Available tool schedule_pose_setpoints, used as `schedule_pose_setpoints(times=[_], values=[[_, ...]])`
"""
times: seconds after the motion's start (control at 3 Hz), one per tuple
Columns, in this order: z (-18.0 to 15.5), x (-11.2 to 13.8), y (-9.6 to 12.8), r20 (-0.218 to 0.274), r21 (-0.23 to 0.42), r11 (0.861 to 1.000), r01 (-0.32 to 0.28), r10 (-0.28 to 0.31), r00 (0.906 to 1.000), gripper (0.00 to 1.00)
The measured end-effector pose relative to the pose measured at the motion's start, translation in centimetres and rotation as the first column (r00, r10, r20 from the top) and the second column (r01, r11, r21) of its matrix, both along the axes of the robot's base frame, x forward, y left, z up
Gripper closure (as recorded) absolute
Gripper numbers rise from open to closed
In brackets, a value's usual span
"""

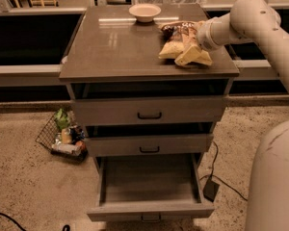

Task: Place brown chip bag into bottom drawer

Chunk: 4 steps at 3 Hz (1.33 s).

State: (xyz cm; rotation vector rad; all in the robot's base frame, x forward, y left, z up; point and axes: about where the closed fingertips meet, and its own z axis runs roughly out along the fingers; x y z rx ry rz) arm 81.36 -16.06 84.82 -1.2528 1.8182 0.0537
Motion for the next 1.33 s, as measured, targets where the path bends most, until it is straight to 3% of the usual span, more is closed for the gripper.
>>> schedule_pose_setpoints(times=[0.33, 0.67, 1.0, 1.33], values=[[0.5, -0.3, 0.0, 0.01, 0.013, 1.0, 0.011, -0.012, 0.9999, 0.38], [2.1, -1.7, 0.4, 0.043, 0.051, 0.999, -0.014, 0.012, 0.999, 0.6], [4.9, -4.5, 1.0, 0.111, 0.099, 0.992, -0.076, 0.065, 0.9917, 0.85], [7.2, -8.2, 0.2, 0.166, 0.132, 0.983, -0.129, 0.106, 0.9804, 1.0]])
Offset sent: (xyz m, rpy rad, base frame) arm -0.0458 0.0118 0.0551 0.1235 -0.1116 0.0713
